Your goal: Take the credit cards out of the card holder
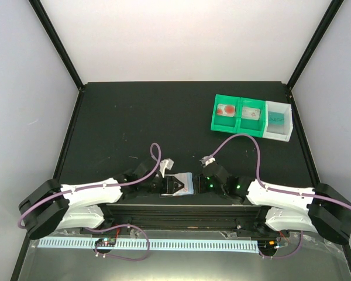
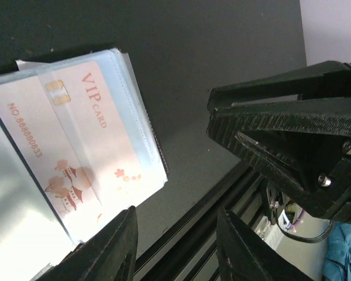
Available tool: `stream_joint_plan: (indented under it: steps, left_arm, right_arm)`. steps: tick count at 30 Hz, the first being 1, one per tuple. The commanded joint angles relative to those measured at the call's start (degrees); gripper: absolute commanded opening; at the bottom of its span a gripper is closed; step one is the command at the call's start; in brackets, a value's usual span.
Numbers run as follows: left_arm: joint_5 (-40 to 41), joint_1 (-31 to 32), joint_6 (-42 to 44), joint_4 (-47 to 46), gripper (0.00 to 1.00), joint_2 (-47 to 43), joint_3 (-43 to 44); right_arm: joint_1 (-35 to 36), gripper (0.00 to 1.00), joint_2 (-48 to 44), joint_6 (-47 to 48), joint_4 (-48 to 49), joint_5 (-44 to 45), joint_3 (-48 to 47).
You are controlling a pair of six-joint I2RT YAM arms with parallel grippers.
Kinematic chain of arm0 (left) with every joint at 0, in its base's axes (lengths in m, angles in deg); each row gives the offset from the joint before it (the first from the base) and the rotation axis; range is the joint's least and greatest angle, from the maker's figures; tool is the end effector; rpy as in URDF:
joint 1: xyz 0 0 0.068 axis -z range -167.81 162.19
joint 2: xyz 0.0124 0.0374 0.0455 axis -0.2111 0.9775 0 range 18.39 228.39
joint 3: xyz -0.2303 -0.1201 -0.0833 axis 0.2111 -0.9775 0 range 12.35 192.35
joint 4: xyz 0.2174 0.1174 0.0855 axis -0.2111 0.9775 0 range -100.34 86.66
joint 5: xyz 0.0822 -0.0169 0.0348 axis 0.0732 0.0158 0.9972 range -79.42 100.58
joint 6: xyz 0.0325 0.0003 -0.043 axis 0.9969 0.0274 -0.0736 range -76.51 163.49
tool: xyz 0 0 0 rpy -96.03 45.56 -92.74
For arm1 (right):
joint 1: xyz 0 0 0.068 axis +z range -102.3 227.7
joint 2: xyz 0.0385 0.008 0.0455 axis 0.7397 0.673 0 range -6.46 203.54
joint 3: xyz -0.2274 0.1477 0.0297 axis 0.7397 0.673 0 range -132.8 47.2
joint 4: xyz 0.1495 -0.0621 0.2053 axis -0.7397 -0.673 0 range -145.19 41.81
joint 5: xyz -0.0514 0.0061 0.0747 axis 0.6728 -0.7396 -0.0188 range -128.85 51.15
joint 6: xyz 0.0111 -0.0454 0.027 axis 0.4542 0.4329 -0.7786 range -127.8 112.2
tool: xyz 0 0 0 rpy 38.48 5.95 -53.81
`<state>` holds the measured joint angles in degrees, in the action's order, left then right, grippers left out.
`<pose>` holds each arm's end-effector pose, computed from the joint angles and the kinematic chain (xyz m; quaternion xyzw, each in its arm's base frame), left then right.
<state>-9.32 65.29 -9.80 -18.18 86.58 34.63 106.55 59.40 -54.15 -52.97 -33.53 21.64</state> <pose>0.1225 -0.1832 0.1581 0.0742 0.8856 -0.4384 0.1340 0.1140 0.1822 0.1641 -0.0829 0.9196 0.2770 0.2659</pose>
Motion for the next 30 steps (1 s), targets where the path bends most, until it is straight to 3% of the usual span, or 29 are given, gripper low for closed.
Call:
stream_joint_plan:
  steps: [1, 6, 10, 30]
  left_arm:
    - [4.7, -0.7, 1.3, 4.0, 0.41, -2.8, 1.9]
    - [5.4, -4.2, 1.1, 5.6, 0.45, -4.0, -0.5]
    - [3.8, -5.8, 1.0, 3.0, 0.49, -4.2, -2.7]
    - [1.4, -8.3, 1.4, -2.5, 0.48, 4.8, -2.2]
  right_arm:
    - [0.2, 0.25, -1.1, 0.7, 1.2, -0.6, -0.4]
    - [0.2, 0.22, 1.1, 1.4, 2.4, -2.7, -2.0]
    - [0.2, 0.13, 3.8, 1.6, 4.7, -5.2, -3.0]
    - [0.2, 0.14, 16.1, 2.2, 3.8, -3.9, -8.3]
